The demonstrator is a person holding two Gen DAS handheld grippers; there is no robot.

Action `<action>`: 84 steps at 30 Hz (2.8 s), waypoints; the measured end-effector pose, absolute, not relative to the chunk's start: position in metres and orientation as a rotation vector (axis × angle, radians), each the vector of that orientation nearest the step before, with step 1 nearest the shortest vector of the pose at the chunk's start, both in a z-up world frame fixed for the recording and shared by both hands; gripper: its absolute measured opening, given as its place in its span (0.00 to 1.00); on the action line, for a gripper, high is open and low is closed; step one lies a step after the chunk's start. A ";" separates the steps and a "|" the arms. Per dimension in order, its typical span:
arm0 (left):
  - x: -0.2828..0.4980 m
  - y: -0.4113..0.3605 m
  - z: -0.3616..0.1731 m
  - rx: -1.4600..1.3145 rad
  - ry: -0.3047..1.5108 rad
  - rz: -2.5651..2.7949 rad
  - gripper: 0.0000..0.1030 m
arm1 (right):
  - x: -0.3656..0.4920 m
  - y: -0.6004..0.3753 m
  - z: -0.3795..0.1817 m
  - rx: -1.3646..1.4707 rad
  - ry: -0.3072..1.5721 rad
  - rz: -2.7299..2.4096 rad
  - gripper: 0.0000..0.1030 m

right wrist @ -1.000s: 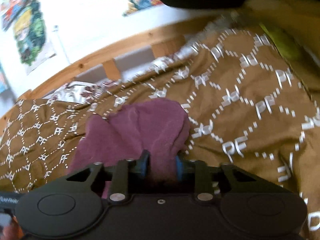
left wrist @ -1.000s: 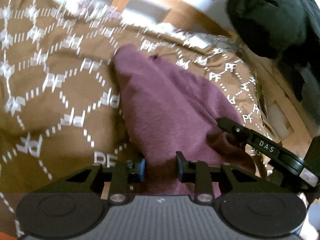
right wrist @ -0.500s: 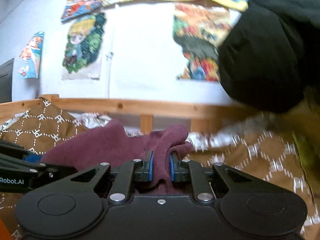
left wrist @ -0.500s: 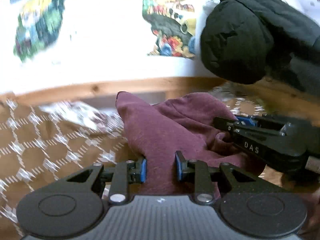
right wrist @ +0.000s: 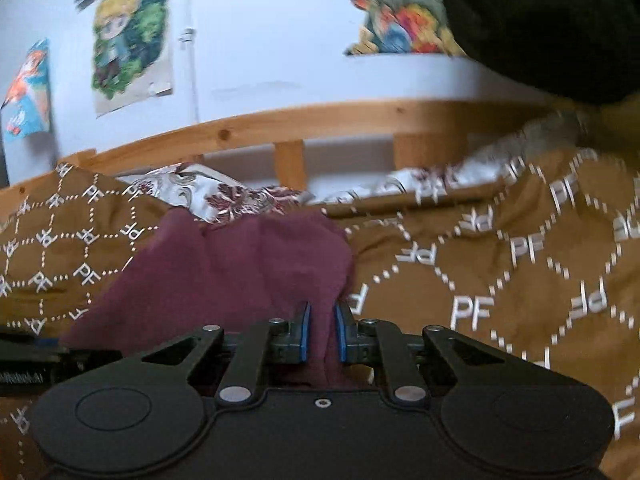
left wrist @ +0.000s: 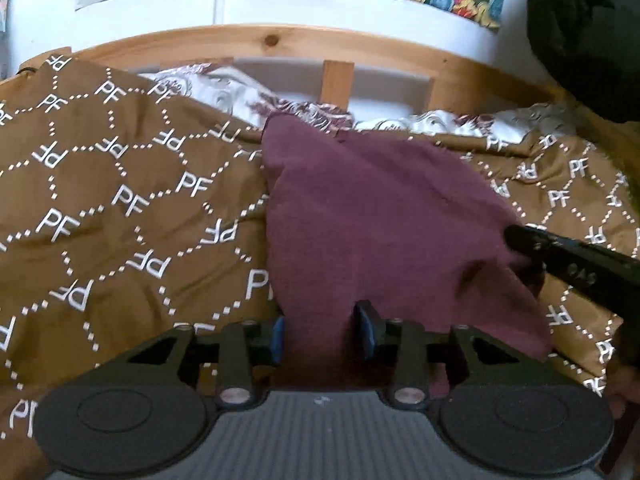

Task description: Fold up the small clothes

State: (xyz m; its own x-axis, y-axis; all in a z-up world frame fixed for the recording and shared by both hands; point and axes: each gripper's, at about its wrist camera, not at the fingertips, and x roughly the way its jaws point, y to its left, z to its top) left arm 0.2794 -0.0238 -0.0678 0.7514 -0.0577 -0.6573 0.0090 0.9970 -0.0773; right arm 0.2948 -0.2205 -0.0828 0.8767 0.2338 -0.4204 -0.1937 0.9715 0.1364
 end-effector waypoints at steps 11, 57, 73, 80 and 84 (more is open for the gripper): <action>0.266 -0.013 -0.058 -0.122 0.717 -0.032 0.84 | 0.276 -0.228 -0.084 0.101 0.452 0.176 0.34; 0.056 -0.003 -0.001 -0.003 0.569 -0.020 0.99 | 0.031 -0.219 -0.011 0.075 0.367 0.164 0.99; 0.060 0.000 -0.004 -0.001 0.586 -0.006 0.99 | 0.041 -0.226 -0.017 0.118 0.427 0.131 0.99; 0.060 0.000 -0.004 -0.001 0.586 -0.006 0.99 | 0.041 -0.227 -0.018 0.118 0.429 0.130 0.99; 0.060 0.000 -0.004 -0.001 0.586 -0.006 0.99 | 0.041 -0.227 -0.018 0.117 0.430 0.130 0.99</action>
State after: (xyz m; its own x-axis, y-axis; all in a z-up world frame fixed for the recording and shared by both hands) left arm 0.0601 0.0002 -0.0044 0.8329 -0.0060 -0.5533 0.0057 1.0000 -0.0024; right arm 0.0412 -0.2267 -0.0179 0.9008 0.1500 -0.4075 -0.1007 0.9850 0.1400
